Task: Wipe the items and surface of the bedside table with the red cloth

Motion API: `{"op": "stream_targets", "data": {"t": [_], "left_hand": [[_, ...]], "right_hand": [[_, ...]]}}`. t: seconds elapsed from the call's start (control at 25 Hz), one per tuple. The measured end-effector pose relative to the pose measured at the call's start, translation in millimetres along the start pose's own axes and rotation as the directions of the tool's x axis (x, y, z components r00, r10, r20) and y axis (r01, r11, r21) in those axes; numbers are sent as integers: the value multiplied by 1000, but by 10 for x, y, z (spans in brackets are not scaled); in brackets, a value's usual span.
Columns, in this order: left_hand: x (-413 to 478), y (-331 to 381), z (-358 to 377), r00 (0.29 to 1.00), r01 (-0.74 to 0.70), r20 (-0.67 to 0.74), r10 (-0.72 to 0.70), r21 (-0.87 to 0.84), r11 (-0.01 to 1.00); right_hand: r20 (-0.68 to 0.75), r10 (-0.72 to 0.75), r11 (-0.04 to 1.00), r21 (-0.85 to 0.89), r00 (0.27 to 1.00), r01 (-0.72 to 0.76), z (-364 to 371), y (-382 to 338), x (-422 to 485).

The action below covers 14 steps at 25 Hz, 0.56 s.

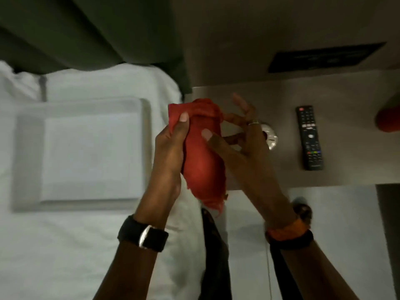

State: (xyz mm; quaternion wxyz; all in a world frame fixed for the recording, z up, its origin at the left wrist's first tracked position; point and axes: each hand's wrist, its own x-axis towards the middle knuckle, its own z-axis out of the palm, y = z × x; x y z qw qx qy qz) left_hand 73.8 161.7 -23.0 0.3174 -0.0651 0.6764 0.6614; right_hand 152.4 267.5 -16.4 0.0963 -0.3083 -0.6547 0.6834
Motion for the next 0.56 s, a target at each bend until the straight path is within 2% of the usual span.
{"op": "stream_targets", "data": {"t": [0.12,0.2,0.24,0.28,0.32,0.36,0.44,0.48,0.52,0.56], "left_hand": [[-81,341,-802,999,-6,-54,8,32,999],[-48,469,-1226,990,-97,-92,108,117,988],[15,488,-1412,977,-147,-126,174,194,970],[96,482,-1556,960,-171,-167,223,277,946],[186,416,-1681,947,-169,-200,250,351,921],[266,316,-1747,941,-139,-227,252,418,897],[415,79,-1791,944,-73,-219,246,590,804],[481,-24,-1803,947,-56,-199,252,670,740],[513,-75,-1799,940,-30,-217,263,717,697],[533,-125,-1772,929,-28,-230,290,737,676]], "right_hand": [[152,29,999,12,988,-32,710,-239,163],[242,29,998,39,970,-40,1047,-305,258],[241,22,1000,14,970,-27,1179,-306,320],[213,13,996,-90,977,6,1287,-303,382],[198,-30,955,-284,980,86,1382,-242,440],[183,-110,830,-524,977,191,1452,-168,456],[251,-222,454,-829,942,328,1543,20,495],[264,-250,343,-876,931,340,1571,58,557],[267,-235,278,-903,935,328,1593,65,607],[273,-197,270,-908,941,320,1594,90,632]]}}
